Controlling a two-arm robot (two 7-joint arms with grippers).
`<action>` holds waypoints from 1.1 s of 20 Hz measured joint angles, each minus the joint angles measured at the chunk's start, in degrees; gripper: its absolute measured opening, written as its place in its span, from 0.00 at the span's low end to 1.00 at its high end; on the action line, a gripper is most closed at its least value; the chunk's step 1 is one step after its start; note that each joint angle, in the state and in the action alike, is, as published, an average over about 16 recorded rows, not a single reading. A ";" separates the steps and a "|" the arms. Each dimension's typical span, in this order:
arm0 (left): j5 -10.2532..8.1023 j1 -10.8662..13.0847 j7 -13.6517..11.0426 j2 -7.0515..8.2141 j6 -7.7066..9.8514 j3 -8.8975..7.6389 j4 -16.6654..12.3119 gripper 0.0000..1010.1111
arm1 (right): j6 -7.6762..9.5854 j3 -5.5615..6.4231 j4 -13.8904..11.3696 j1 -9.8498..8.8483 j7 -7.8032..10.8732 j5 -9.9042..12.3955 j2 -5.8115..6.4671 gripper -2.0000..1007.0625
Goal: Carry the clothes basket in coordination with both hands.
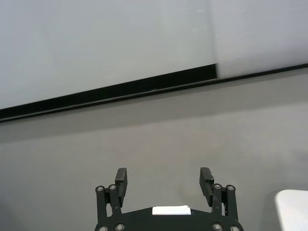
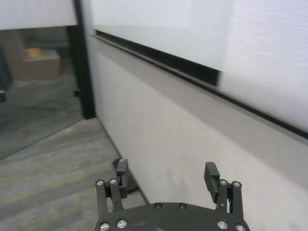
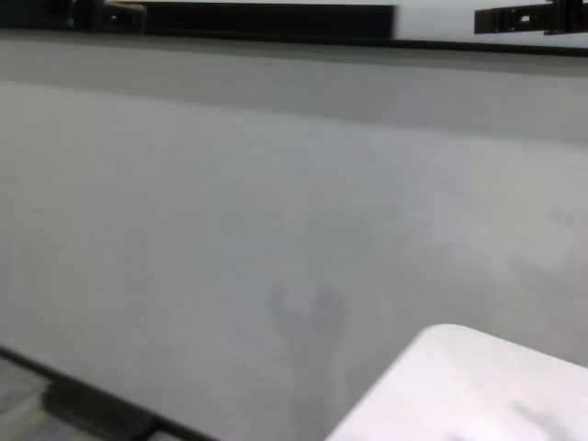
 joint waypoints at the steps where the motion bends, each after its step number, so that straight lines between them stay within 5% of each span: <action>1: 0.00 0.00 0.00 0.00 0.00 0.00 0.00 0.99 | 0.00 0.00 0.00 0.00 0.00 0.00 0.00 1.00; 22: 0.00 0.00 0.00 0.00 0.00 0.00 0.00 0.99 | 0.00 0.00 0.00 0.00 0.00 0.00 0.00 1.00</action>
